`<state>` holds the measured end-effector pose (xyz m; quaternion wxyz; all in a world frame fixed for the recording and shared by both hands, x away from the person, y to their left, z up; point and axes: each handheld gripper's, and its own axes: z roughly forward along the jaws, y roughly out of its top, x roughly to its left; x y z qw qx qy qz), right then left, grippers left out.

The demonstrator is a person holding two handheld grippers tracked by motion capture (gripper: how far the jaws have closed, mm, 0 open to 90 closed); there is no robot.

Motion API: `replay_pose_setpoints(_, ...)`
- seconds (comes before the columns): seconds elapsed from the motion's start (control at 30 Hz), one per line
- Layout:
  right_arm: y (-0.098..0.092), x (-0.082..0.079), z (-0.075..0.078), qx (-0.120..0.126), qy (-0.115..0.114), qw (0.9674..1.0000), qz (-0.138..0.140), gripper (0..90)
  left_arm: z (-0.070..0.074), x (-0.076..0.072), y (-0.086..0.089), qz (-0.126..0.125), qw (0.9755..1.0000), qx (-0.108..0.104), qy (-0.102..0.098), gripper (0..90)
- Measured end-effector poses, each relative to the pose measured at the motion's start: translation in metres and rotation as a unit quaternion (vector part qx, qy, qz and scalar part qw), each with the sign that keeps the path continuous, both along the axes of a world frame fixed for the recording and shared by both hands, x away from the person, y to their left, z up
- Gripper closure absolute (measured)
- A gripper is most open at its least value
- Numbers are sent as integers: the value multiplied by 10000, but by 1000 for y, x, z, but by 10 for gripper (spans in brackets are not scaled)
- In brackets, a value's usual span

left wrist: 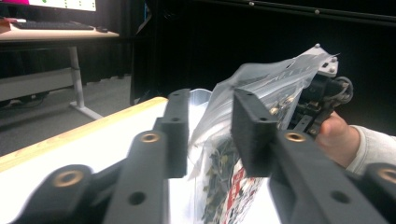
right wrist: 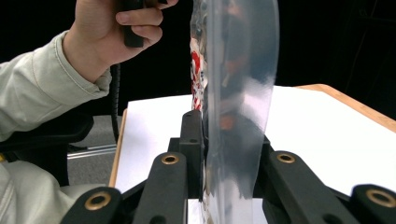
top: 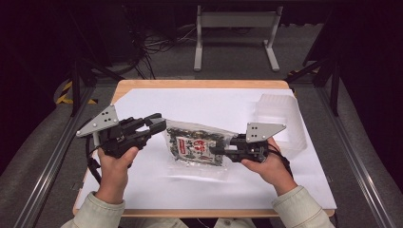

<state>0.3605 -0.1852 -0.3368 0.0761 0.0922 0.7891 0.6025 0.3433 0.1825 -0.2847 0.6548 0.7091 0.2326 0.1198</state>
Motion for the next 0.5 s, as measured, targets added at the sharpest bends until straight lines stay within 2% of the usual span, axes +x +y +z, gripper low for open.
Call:
replay_pose_setpoints(0.1,-6,0,4,-18,-21,10000,-87,756,-2,2,2,118,9999,31,-22,547)
replay_pose_setpoints(0.23,-13,0,9,-27,-36,9997,-234,756,-7,6,4,185,9998,25,73,464)
replay_pose_setpoints(0.5,-27,1,19,-1,-101,9988,-480,755,-17,11,8,315,9992,239,58,375)
